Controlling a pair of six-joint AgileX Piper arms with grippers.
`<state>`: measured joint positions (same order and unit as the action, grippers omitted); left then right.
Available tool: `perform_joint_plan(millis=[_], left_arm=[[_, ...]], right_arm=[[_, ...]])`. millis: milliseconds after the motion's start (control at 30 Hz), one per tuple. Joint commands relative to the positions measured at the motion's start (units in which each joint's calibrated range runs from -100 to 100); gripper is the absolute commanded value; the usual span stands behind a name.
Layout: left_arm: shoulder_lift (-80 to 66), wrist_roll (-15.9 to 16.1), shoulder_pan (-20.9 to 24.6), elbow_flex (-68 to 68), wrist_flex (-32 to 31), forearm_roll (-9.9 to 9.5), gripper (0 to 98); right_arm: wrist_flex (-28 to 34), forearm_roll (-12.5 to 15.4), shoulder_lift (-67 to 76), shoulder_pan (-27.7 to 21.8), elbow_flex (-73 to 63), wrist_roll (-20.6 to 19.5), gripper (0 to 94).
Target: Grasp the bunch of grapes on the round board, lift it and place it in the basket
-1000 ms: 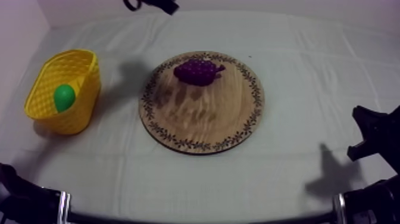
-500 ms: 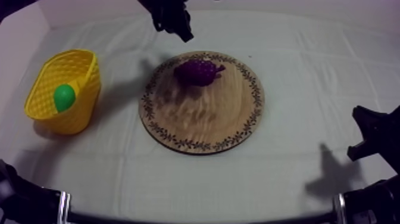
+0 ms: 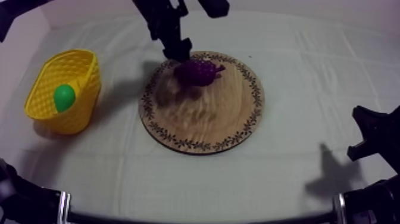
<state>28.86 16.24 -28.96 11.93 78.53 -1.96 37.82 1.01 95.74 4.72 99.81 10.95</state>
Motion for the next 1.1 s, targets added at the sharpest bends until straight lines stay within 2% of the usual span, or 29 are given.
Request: perform_joint_plan(millis=[0, 300, 533, 800, 933, 1067], left_arm=[[0.98, 0.34, -0.33, -0.25, -1.07, 0.28, 96.7], [8.79, 1.7, -1.01, -0.93, -7.92, 0.87, 96.4], [14.47, 1.17, -1.04, 3.45, -10.24, 1.19, 95.8], [18.49, 0.86, -1.05, 5.97, -11.83, 0.72, 93.5], [19.42, 0.7, -1.05, 6.47, -12.42, 0.61, 87.4], [19.82, 0.79, -1.14, 6.6, -13.11, 0.7, 72.9]], right_arm=[[0.0, -0.01, 0.01, 0.02, -0.03, 0.01, 0.4], [0.0, -0.01, 0.01, 0.02, -0.03, 0.01, 0.4], [0.0, -0.01, 0.01, 0.02, -0.03, 0.01, 0.4], [0.0, -0.01, 0.01, 0.02, -0.03, 0.01, 0.4], [0.0, -0.01, 0.01, 0.02, -0.03, 0.01, 0.4], [0.0, -0.01, 0.01, 0.02, -0.03, 0.01, 0.4]])
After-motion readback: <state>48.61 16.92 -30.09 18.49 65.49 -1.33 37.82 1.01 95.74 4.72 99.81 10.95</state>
